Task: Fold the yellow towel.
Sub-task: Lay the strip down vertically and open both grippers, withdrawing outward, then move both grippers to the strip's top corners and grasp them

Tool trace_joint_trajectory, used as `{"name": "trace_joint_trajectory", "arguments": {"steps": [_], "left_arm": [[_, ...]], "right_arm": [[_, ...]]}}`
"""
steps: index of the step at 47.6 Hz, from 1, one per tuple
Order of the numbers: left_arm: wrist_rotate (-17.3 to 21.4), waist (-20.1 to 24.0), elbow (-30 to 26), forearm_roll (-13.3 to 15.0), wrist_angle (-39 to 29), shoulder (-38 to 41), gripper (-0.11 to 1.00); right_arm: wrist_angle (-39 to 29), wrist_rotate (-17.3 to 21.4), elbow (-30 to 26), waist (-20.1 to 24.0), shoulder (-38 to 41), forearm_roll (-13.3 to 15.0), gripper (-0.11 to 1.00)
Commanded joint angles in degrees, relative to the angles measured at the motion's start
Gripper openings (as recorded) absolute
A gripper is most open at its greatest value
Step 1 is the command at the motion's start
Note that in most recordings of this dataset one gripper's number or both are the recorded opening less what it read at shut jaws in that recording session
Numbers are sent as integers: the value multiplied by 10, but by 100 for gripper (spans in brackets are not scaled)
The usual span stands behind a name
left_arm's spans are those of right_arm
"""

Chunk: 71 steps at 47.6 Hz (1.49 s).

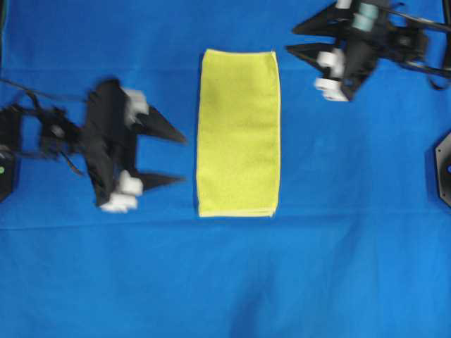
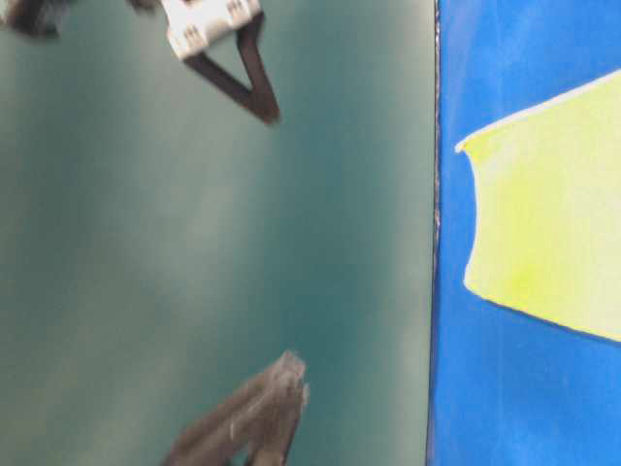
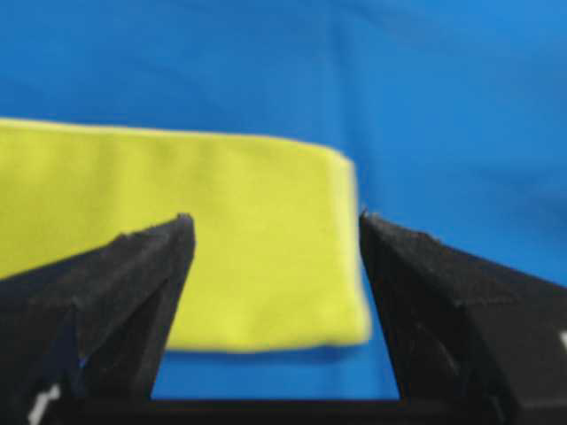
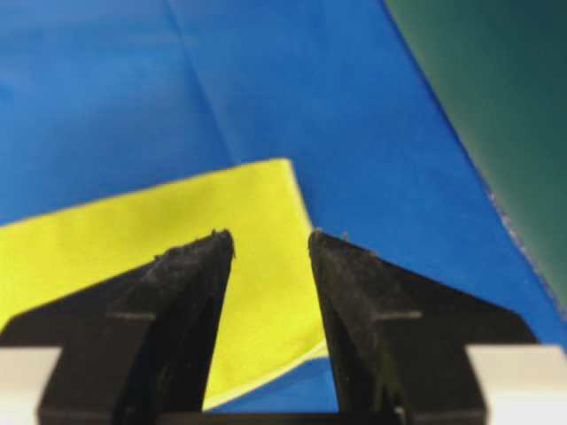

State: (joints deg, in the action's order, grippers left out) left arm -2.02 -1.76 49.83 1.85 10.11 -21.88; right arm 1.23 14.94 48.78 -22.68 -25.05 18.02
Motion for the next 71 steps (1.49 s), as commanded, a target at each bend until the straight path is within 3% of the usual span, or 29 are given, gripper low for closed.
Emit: {"name": "trace_joint_trajectory", "arguments": {"steps": [1, 10, 17, 38, 54, 62, 71], "left_arm": [[2, 27, 33, -2, 15, -57, 71], [3, 52, 99, -1, 21, -143, 71], [3, 60, 127, -2, 30, -163, 71], [3, 76, 123, -2, 65, -149, 71], [17, 174, 43, -2, 119, 21, 71], [21, 213, -12, -2, 129, 134, 71], [23, 242, -79, -2, 144, 261, 71]], "right_arm": [[18, 8, 29, 11, -54, -4, 47], [28, 35, 102, 29, -131, -4, 46], [70, 49, 141, 30, -156, -4, 46], [79, 50, 121, 25, -127, -9, 46], [14, 39, 17, -63, 54, 4, 46], [-18, 38, -37, -75, 149, 20, 46], [-11, 36, -78, -76, 244, 22, 46]]}}
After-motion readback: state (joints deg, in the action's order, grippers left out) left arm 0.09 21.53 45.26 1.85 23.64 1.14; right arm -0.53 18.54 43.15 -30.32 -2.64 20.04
